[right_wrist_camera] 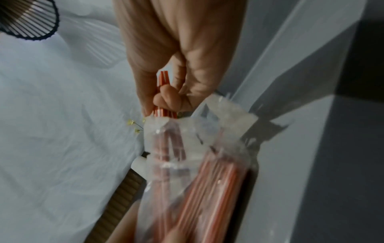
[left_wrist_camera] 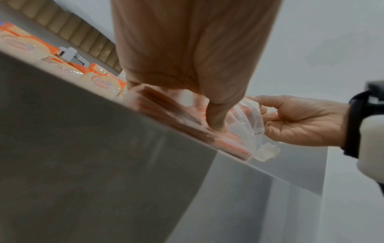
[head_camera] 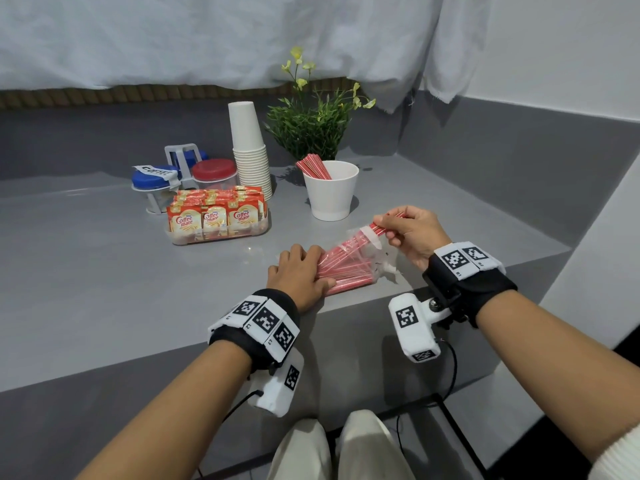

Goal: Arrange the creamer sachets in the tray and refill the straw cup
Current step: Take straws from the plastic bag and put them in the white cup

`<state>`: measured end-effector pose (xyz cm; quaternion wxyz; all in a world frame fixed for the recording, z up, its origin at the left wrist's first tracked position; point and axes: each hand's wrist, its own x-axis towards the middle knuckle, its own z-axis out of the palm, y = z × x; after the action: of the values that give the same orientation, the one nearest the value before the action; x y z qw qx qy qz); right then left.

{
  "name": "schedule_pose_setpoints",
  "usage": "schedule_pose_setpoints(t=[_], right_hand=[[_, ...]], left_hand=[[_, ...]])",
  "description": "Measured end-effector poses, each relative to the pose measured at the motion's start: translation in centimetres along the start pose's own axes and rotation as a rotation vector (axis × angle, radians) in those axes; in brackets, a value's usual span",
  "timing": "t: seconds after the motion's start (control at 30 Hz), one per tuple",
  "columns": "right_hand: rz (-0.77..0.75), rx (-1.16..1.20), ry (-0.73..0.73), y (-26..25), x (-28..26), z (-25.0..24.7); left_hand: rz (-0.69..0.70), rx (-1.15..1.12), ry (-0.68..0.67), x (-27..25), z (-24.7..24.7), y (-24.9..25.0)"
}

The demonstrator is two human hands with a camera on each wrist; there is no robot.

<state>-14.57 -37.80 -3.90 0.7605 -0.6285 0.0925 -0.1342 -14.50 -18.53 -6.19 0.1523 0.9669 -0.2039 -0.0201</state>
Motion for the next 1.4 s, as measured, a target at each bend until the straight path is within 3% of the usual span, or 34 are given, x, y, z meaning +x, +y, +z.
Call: schedule_pose_setpoints(t=[0.1, 0.17, 0.23, 0.53, 0.6, 0.7, 0.87, 1.1, 1.23, 1.4], right_hand=[[0.089, 0.128, -0.081, 0.3, -0.5, 1.3], [0.117, 0.073, -0.145, 1.1, -0.8, 2.2], [0.064, -0.038, -0.136, 1.7, -0.8, 2.6], [-0.309, -0.484, 0.145, -1.8, 0.9, 3.1], [-0.323, -0.498, 0.101, -1.9, 0.3, 3.7], [-0.217, -0.529, -0.072, -0.2, -0.8, 4.9], [-0.167, -0.47, -0.05, 1.8, -1.1, 5.7], [-0.339, -0.358, 0.056, -0.8, 0.0, 5.5], [-0.293, -0.218, 0.055, 0.3, 0.3, 6.0], [-0.179, -0.261, 0.098, 3.2, 0.1, 5.9]], left_hand=[[-0.019, -0.026, -0.016, 0.5, 0.0, 1.0], [-0.034, -0.016, -0.006, 0.6, 0.4, 1.2], [-0.038, -0.002, 0.01, 0.5, 0.7, 1.1], [-0.013, -0.065, 0.039, 0.0, 0.9, 0.3], [-0.003, -0.053, 0.031, -0.1, 0.9, 0.4], [-0.005, -0.012, -0.005, -0.1, 0.9, 0.4], [0.003, 0.004, -0.013, -0.1, 0.5, 0.2], [0.044, 0.093, -0.117, 0.9, -0.2, -0.4], [0.046, 0.06, -0.132, 1.1, -0.1, -0.5], [0.041, 0.034, -0.127, 1.3, 0.1, -0.6]])
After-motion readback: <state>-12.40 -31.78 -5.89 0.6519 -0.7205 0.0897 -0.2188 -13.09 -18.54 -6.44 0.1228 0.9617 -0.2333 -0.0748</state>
